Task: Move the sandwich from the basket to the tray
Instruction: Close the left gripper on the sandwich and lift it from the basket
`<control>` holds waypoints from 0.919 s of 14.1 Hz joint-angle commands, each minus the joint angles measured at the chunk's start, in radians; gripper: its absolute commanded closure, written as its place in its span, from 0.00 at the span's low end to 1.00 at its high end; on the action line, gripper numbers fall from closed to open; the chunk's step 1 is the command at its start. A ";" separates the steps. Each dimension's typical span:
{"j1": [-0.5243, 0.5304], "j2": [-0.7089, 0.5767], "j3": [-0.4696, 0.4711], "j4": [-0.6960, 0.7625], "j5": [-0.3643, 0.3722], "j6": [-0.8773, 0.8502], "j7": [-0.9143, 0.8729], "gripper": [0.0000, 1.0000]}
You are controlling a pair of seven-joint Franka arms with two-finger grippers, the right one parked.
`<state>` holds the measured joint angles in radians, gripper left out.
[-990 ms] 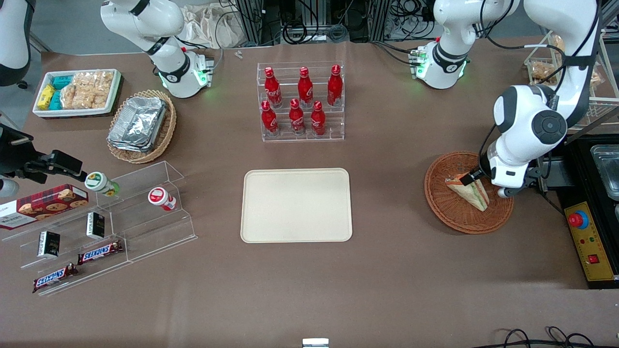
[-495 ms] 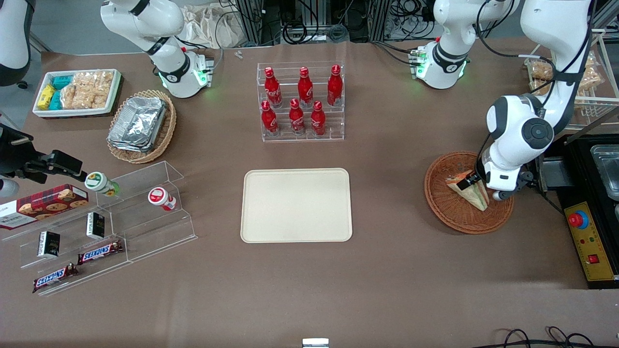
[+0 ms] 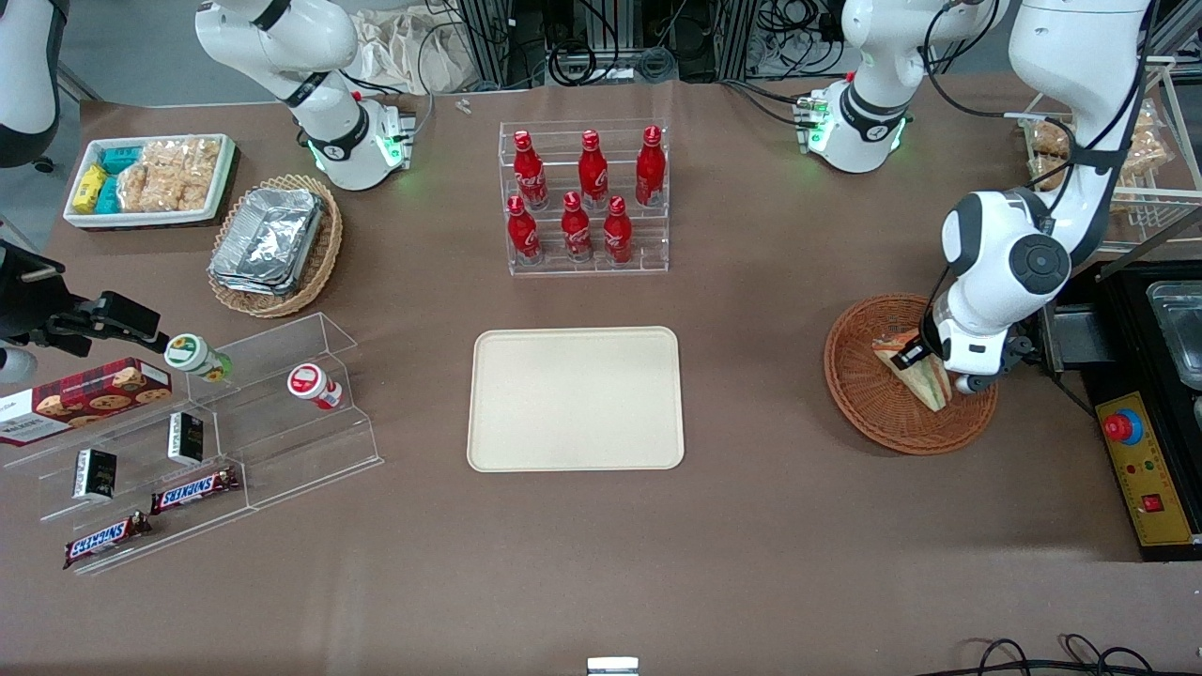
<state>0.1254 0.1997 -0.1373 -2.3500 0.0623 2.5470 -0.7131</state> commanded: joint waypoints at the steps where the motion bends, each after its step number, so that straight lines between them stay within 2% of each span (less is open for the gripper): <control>1: 0.000 -0.028 -0.004 0.055 0.030 -0.034 -0.069 1.00; 3: 0.000 -0.051 -0.007 0.159 0.037 -0.220 -0.062 1.00; 6: -0.003 -0.040 -0.024 0.413 0.034 -0.573 -0.028 1.00; 10: -0.009 -0.014 -0.083 0.728 0.014 -0.907 0.037 1.00; 11: -0.012 -0.002 -0.102 0.794 0.001 -0.957 0.038 1.00; 13: -0.012 0.027 -0.137 0.892 -0.100 -1.002 0.087 1.00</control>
<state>0.1184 0.1551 -0.2496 -1.5926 0.0266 1.6103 -0.6767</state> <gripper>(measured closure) 0.802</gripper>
